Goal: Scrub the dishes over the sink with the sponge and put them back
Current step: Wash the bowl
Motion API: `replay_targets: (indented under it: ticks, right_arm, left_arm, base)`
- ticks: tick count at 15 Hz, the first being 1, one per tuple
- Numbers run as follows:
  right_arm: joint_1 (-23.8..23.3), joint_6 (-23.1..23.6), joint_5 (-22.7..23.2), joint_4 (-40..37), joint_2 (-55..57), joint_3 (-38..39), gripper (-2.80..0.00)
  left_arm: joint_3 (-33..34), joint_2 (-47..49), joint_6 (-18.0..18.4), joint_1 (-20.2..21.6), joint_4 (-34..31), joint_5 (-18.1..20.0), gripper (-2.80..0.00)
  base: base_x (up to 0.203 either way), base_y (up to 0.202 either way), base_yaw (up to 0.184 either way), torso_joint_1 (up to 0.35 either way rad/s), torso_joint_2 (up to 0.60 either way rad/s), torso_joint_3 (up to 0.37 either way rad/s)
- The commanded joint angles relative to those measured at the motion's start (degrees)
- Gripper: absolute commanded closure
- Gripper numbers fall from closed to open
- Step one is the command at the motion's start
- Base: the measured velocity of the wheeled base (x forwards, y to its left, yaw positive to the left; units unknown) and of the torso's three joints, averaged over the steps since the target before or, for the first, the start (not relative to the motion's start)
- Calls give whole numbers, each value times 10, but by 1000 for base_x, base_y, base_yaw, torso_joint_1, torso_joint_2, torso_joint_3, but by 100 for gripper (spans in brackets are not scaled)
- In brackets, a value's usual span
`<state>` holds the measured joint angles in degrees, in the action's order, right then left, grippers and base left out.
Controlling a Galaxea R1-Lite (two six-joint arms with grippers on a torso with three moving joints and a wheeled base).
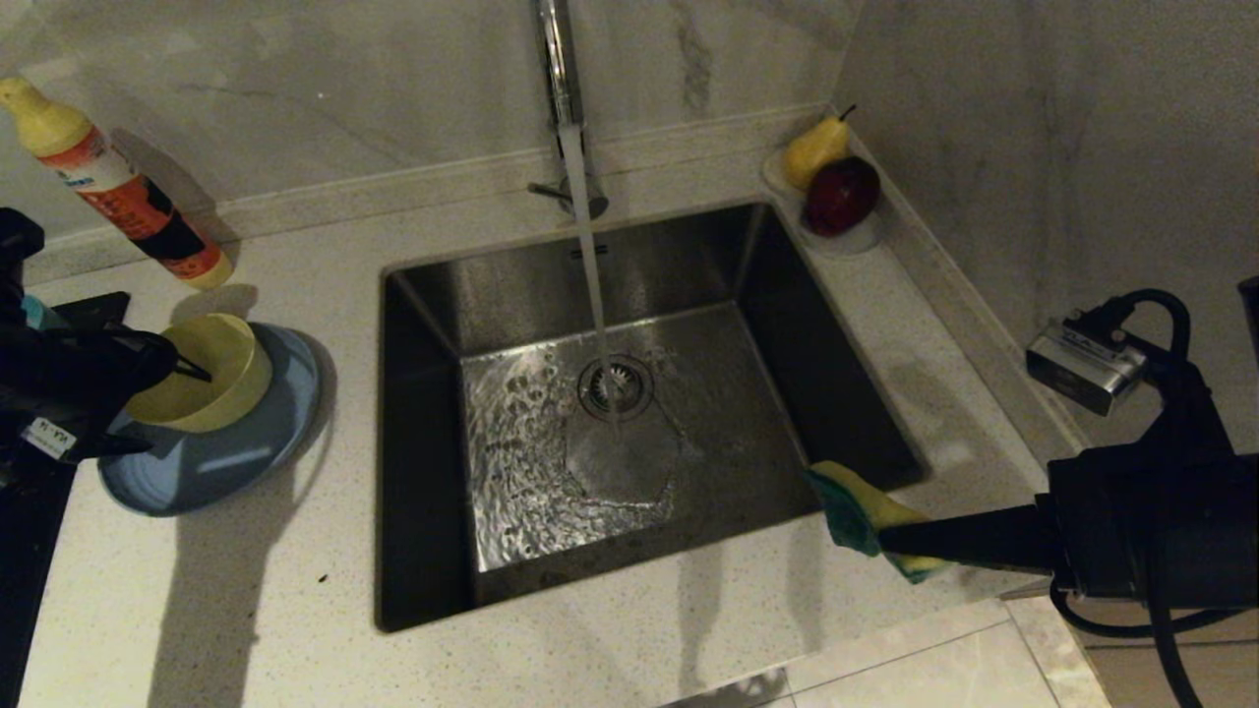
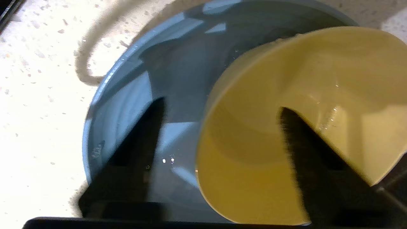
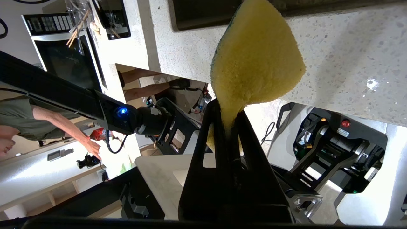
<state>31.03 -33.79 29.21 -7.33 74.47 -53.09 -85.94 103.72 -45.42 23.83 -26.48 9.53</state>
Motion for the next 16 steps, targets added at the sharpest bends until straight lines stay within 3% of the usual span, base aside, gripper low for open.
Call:
replay_targets:
  ticks: [1, 9, 16]
  right_arm:
    - [0, -2, 1, -1, 0, 1, 0]
    - [-1, -2, 2, -1, -2, 0, 0]
    - [0, -4, 1, -7, -23, 1, 0]
  left_arm:
    - [0, -4, -4, 0, -1, 1, 0]
    - [-10, -17, -1, 1, -2, 0, 0]
    - [-55, -99, -2, 2, -20, -1, 0]
  base:
    - [0, 0, 0, 0, 0, 0]
    - [0, 0, 0, 0, 0, 0]
    - [0, 0, 0, 0, 0, 0]
